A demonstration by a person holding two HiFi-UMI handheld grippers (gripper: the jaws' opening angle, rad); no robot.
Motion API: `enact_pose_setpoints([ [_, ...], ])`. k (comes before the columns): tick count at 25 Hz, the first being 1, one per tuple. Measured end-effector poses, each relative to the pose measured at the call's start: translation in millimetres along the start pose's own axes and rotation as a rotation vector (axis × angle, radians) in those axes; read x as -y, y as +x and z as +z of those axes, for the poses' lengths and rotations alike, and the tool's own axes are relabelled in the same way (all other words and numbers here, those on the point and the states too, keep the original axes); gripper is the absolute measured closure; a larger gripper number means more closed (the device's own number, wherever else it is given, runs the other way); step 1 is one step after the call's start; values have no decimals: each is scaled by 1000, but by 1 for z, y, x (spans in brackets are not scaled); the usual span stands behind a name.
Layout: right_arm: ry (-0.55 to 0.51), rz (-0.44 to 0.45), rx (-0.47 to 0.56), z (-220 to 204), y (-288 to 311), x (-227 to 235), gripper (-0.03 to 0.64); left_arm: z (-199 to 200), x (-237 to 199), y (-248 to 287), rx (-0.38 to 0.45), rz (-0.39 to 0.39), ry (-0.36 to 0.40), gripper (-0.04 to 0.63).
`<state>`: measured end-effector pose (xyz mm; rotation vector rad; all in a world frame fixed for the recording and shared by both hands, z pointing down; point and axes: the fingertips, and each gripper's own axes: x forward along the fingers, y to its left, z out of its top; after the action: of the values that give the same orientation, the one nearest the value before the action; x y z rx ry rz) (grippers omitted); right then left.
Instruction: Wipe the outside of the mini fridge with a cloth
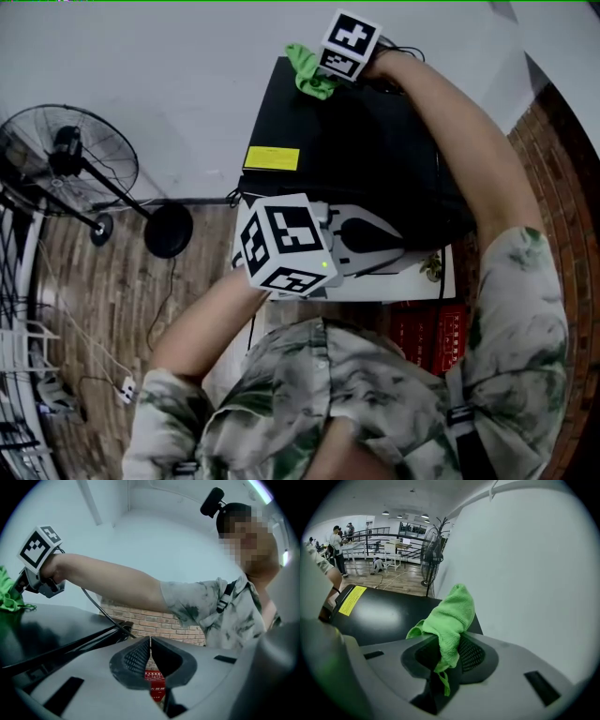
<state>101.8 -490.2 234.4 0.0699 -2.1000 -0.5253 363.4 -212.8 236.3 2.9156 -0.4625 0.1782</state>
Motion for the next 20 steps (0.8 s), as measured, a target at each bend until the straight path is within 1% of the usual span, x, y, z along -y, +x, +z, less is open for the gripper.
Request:
enact_pose_setpoints([
  [6, 75, -52, -69, -61, -23, 28, 511, -3, 3, 6, -2, -20, -1, 568],
  [10, 129, -87, -96, -102, -42, 42, 511, -1, 6, 14, 1, -38, -4, 568],
  [13, 164, -107, -114, -130, -56, 50, 511, 1, 6, 21, 3, -53, -8, 568],
  [17, 194, -142, -164, -167, -75, 60, 511, 2, 6, 32, 3, -62, -16, 568],
  [20, 234, -167, -171, -195, -88, 63, 511, 0, 9, 41, -6, -75, -17, 568],
])
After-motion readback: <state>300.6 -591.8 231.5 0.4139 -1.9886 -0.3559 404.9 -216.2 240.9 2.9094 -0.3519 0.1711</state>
